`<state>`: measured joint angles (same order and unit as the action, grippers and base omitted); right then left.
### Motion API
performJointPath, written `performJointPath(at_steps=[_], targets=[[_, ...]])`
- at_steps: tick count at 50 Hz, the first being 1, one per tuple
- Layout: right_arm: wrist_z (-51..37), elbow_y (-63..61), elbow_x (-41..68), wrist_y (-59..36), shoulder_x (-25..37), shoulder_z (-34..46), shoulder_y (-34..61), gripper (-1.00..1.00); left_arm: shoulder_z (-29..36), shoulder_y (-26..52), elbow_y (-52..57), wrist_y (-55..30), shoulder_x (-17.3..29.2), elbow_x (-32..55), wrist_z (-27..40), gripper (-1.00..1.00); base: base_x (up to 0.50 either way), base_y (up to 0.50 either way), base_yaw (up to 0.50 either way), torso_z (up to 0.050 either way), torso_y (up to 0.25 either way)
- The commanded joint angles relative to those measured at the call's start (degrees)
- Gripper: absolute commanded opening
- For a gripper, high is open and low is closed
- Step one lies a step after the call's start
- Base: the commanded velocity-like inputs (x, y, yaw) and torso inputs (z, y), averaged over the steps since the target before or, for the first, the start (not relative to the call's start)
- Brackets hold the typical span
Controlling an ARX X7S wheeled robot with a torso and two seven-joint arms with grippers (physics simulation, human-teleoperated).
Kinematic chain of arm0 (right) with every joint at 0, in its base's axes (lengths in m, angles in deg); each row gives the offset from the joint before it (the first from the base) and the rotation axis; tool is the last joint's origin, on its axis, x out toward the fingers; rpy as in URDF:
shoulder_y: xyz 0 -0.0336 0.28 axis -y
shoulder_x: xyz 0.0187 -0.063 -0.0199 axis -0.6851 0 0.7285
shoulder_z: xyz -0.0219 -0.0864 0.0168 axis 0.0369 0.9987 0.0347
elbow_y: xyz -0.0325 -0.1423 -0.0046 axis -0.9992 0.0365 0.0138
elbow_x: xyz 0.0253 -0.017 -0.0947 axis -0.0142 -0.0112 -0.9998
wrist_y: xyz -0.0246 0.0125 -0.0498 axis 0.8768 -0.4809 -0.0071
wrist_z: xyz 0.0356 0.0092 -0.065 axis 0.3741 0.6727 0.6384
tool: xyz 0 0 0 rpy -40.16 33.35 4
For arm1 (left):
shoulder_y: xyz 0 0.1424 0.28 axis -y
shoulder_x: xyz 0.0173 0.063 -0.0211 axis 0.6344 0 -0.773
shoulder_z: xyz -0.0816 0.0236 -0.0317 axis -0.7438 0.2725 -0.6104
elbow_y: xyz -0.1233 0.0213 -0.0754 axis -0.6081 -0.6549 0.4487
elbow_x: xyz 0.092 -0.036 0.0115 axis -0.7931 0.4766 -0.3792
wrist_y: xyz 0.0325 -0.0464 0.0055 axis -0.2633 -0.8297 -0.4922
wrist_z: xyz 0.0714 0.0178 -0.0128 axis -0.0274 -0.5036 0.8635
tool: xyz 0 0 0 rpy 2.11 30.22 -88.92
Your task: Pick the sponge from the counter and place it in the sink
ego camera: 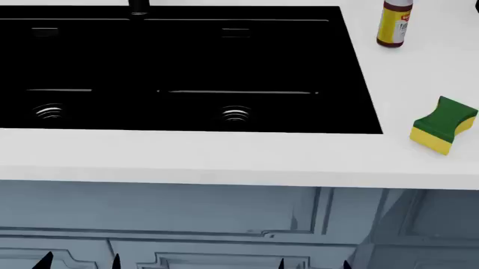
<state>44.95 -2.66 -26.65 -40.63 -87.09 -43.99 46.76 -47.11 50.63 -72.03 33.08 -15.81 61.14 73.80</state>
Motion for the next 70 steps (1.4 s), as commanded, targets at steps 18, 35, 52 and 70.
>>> performJointPath(at_steps=[18,35,52,70], targets=[[-3.82,1.22,3.38,0.71,3.31,4.12,0.09,1.0,3.81,-0.21,1.33,-0.3,3.36,2.97,3.79,1.0,0.0,0.0,0.0,0.0,0.0],[-5.09,1.02,5.04,0.55,4.43,5.73,0.14,1.0,5.62,-0.23,1.15,-0.22,4.56,4.34,4.88,1.0,0.0,0.0,0.0,0.0,0.0],[-6.65,-4.02,5.47,-0.07,6.07,7.13,-0.39,1.0,6.93,-0.39,8.67,-3.79,5.81,6.19,6.28,1.0,0.0,0.0,0.0,0.0,0.0],[-7.87,-14.89,5.42,-6.28,8.64,8.6,0.28,1.0,7.87,1.47,15.32,-7.81,7.91,3.07,9.97,1.0,0.0,0.0,0.0,0.0,0.0]])
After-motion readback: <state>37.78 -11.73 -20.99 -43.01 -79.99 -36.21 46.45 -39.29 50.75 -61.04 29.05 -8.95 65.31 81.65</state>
